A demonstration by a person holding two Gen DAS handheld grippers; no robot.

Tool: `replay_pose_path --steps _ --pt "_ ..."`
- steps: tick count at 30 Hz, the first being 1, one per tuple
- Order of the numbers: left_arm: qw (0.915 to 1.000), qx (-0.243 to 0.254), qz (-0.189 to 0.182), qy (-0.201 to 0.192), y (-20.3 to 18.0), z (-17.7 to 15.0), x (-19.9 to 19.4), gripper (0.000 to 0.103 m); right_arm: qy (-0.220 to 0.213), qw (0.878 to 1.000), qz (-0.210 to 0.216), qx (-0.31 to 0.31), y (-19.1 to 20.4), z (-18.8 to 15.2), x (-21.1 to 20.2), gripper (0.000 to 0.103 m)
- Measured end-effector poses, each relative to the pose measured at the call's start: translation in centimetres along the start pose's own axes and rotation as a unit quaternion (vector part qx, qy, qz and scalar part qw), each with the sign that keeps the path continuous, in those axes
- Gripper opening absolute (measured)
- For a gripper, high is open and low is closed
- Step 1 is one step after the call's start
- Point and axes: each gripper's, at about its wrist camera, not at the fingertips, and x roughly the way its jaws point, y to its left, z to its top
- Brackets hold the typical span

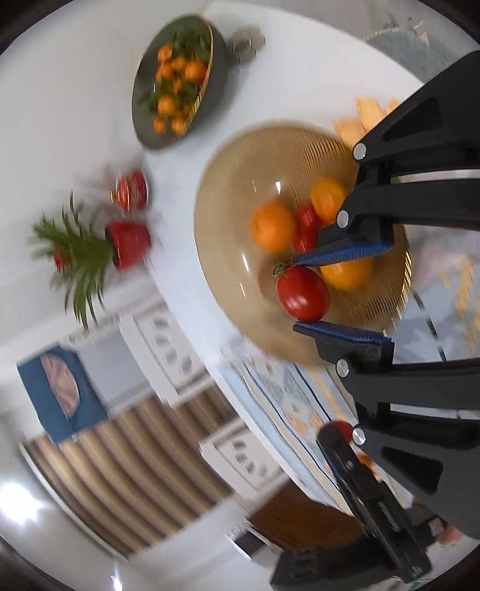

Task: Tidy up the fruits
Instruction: 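Carry both red tomatoes in the two tools over the amber bowl, then open both tools to drop the tomatoes into the amber bowl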

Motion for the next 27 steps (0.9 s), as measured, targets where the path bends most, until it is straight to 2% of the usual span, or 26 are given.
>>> replay_pose_path --steps 5,9,11,14,23,24,26,27 --pt "0.9994 0.019 -0.022 0.017 -3.4 0.9 3.7 0.026 -0.004 0.998 -0.053 0.017 -3.3 1.3 0.8 0.030" --pt "0.9988 0.032 -0.025 0.027 -5.1 1.4 6.2 0.026 0.006 0.996 -0.083 0.026 -5.1 1.6 2.1 0.030" --pt "0.9985 0.031 -0.030 0.034 -5.6 1.4 7.4 0.026 0.012 0.995 -0.094 0.028 -5.5 1.6 2.7 0.030" --pt "0.9979 0.015 -0.043 0.045 -5.7 1.1 9.0 0.026 0.020 0.990 -0.137 0.030 -6.0 1.4 3.6 0.030" --pt "0.9977 0.009 -0.041 0.053 -6.2 1.2 11.3 0.027 0.037 0.990 -0.134 0.034 -6.6 1.4 5.0 0.031" --pt "0.9979 0.008 -0.038 0.053 -6.2 1.2 11.4 0.029 0.038 0.990 -0.133 0.035 -6.6 1.4 5.1 0.033" --pt "0.9981 -0.001 -0.037 0.049 -6.1 1.2 11.5 0.048 0.039 0.989 -0.135 0.039 -6.7 1.4 5.0 0.038" --pt "0.9982 -0.004 -0.037 0.046 -6.0 1.2 11.4 0.047 0.038 0.989 -0.137 0.038 -6.7 1.4 4.9 0.038"
